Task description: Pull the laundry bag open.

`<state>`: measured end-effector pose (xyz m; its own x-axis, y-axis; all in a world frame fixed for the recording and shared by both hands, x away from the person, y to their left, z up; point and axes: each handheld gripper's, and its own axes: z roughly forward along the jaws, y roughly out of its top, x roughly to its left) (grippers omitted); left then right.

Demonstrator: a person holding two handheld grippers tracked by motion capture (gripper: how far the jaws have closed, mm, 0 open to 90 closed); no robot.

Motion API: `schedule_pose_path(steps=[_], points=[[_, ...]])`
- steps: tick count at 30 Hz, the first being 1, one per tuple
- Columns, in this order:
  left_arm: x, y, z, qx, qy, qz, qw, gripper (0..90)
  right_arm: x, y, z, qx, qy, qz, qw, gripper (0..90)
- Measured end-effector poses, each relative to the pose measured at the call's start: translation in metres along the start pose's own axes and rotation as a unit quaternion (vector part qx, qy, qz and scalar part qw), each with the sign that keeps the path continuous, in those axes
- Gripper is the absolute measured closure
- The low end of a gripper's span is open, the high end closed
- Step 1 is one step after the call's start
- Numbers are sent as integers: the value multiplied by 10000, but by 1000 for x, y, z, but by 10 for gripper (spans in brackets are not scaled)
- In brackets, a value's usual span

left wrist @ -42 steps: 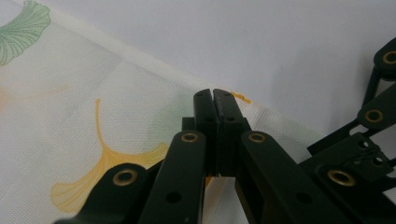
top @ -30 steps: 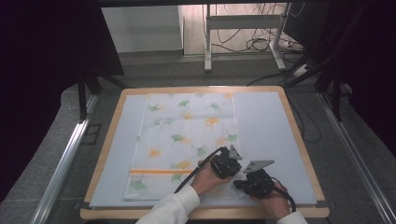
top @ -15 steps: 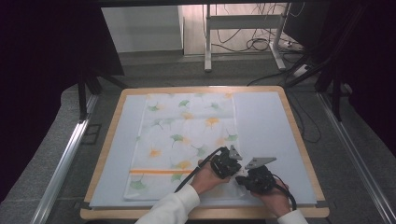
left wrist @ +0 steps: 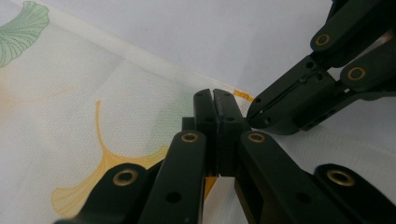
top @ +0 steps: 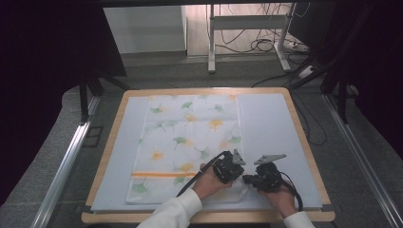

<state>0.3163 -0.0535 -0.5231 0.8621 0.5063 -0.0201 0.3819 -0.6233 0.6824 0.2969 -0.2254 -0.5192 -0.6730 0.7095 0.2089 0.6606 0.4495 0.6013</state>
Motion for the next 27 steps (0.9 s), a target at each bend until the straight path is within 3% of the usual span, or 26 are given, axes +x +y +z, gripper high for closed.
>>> schedule_pose_path(steps=[4, 5, 7, 27], points=[[-1, 0, -1, 6, 40, 23, 10000, 900, -2, -1, 0, -18, 55, 73, 10000, 896], [0, 0, -2, 103, 57, 137, 9998, 900, -3, -1, 0, -35, 79, 87, 9999, 896], [0, 0, -2, 118, 82, 151, 9998, 900, -4, -1, 0, -37, 103, 100, 9999, 896], [6, -12, -14, 189, 220, 56, 9996, 900, -6, -2, 0, -47, 209, 161, 9996, 896]])
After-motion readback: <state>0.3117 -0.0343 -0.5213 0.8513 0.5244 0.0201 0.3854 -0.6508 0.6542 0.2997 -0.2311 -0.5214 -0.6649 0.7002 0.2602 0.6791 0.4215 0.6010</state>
